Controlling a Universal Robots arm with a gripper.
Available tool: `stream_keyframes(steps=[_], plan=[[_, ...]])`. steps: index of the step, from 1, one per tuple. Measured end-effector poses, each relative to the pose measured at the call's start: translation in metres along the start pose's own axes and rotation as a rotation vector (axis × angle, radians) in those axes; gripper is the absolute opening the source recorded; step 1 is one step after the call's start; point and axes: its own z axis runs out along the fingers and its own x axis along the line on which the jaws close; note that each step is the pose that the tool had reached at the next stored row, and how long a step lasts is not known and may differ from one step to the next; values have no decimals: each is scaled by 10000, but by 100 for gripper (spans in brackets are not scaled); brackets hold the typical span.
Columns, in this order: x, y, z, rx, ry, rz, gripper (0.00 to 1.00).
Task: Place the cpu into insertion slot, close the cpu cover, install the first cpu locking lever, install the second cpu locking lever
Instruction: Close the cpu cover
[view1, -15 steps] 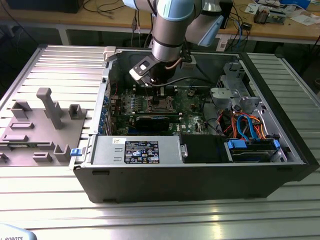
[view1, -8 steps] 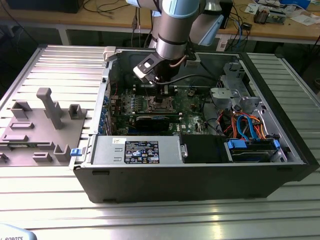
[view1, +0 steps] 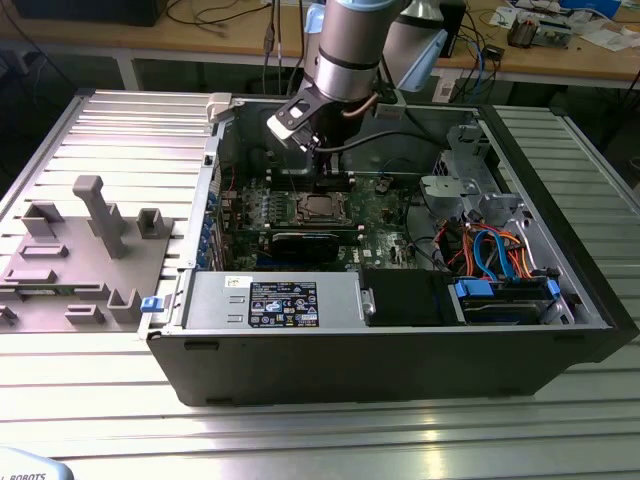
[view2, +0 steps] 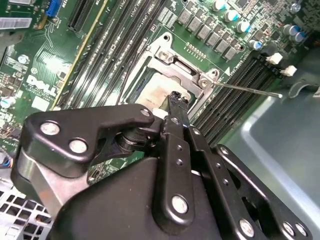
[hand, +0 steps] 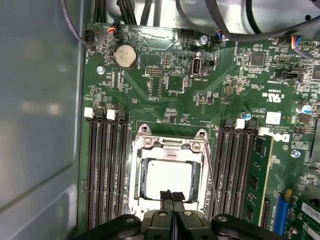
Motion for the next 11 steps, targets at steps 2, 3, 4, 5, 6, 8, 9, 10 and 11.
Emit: stream_keyframes(steps=[2, 3, 4, 5, 6, 8, 9, 10, 11], plan=[[0, 0, 0, -2, 3, 0, 11], [0, 0, -2, 0, 1, 0, 11], [0, 0, -2, -1, 1, 0, 11], [0, 0, -2, 0, 2, 0, 11], [0, 0, -3, 0, 1, 0, 11], [0, 0, -4, 0, 1, 0, 11], [0, 0, -4, 0, 0, 0, 11], [0, 0, -4, 0, 1, 0, 11], [0, 0, -5, 0, 1, 1, 11]])
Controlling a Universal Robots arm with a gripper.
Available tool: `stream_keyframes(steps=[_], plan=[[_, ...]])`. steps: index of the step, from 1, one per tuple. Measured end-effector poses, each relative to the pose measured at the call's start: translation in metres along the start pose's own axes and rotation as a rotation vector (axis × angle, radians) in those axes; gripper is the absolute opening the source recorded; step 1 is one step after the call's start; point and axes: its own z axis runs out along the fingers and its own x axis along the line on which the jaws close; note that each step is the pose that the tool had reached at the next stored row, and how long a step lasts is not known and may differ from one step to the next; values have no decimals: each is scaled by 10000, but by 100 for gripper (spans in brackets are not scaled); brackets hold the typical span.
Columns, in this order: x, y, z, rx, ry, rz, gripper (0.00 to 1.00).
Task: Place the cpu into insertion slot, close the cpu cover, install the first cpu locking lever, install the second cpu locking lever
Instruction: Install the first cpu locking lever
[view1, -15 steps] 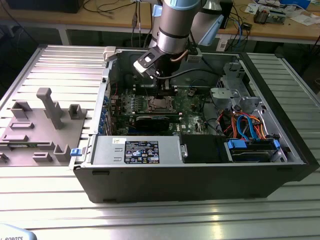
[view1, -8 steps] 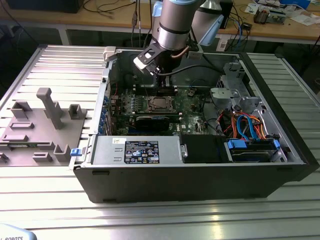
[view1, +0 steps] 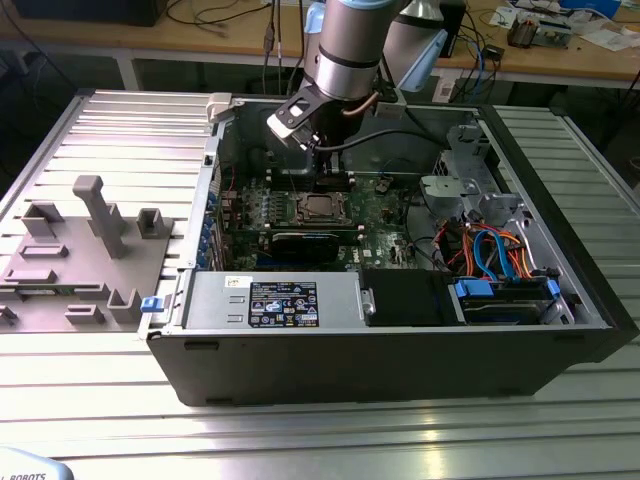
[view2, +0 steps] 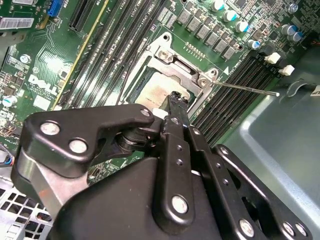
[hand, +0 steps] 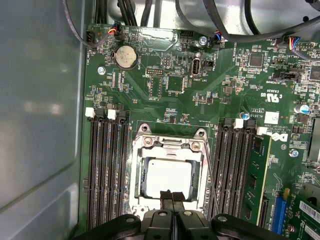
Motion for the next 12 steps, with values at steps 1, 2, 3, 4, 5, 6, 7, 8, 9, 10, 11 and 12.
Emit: stream_keyframes(steps=[1, 2, 3, 4, 5, 6, 7, 8, 9, 10, 11, 12], plan=[[0, 0, -1, 0, 0, 0, 11], [0, 0, -1, 0, 0, 0, 11], [0, 0, -2, 0, 0, 0, 11], [0, 0, -2, 1, 0, -6, 11], [0, 0, -2, 2, -4, -35, 11], [-1, 0, -3, 3, -12, -107, 11], [-1, 0, -3, 4, -17, -161, 11], [0, 0, -2, 5, -22, -235, 11], [0, 0, -2, 8, -29, -302, 11], [0, 0, -2, 9, -37, -384, 11], [0, 0, -2, 12, -51, -541, 11], [0, 0, -2, 15, -65, -685, 11]])
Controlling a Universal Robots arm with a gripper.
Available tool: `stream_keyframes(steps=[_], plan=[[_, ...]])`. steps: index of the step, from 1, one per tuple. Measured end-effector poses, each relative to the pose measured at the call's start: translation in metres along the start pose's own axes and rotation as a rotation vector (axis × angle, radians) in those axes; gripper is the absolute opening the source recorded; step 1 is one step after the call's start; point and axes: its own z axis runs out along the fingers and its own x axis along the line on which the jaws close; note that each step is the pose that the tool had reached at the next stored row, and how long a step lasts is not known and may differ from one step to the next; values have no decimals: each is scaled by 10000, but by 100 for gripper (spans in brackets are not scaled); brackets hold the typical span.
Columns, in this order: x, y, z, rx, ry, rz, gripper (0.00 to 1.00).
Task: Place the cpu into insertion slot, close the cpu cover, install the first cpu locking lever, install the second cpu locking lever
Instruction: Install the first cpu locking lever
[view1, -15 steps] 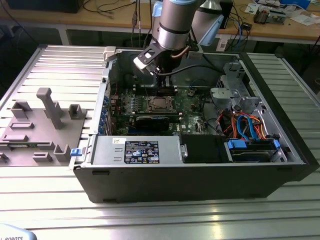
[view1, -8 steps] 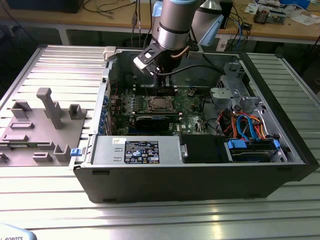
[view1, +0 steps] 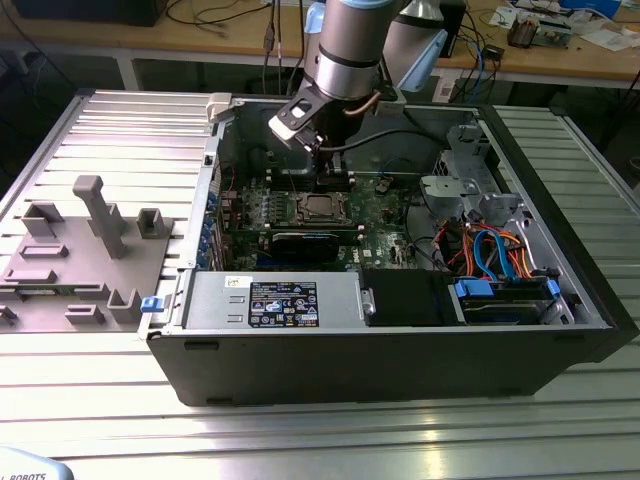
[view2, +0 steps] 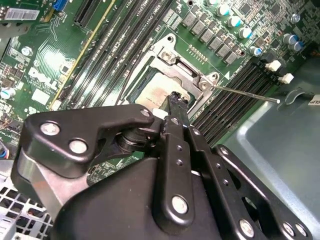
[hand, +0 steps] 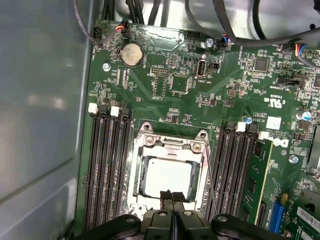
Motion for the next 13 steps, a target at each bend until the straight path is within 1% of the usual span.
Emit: stream_keyframes(steps=[5, 6, 7, 8, 13], plan=[[0, 0, 0, 11, -47, -505, 11], [0, 0, 0, 26, -113, -1224, 11], [0, 0, 0, 41, -173, -1849, 11], [0, 0, 0, 48, -206, -2200, 11], [0, 0, 0, 54, -230, -2462, 11]])
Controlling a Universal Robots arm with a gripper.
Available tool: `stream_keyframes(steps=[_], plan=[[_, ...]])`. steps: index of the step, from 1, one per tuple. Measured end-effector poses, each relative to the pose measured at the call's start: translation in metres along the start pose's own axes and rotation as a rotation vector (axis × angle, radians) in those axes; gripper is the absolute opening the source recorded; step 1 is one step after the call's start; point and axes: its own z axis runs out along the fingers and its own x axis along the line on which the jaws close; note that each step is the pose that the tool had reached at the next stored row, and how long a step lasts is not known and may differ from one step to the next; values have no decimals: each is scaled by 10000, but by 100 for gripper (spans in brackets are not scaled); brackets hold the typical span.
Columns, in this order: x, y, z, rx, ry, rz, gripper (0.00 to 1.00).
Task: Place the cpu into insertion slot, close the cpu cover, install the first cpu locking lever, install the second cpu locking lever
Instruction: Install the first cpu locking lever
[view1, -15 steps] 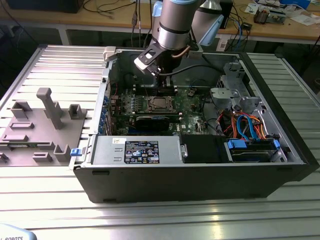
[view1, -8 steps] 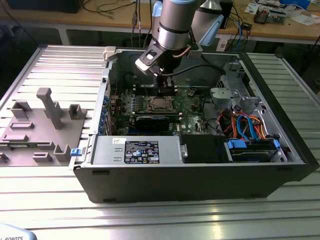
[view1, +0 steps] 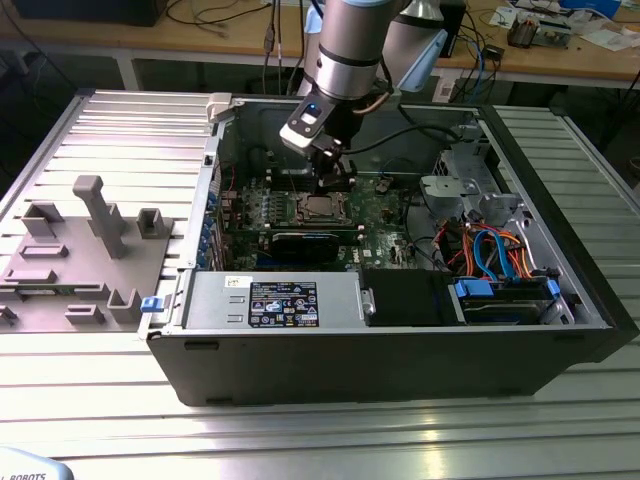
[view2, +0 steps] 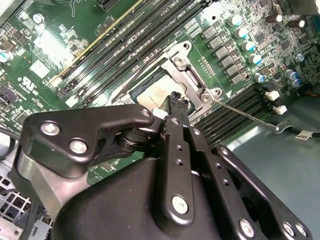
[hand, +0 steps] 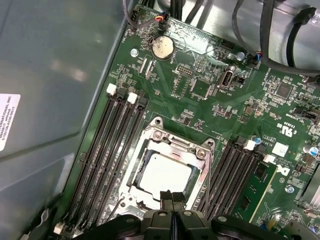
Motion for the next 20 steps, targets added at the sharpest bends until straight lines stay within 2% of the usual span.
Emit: stream_keyframes(steps=[11, 20], plan=[[0, 0, 0, 9, -38, -403, 11], [0, 0, 0, 19, -82, -873, 11]])
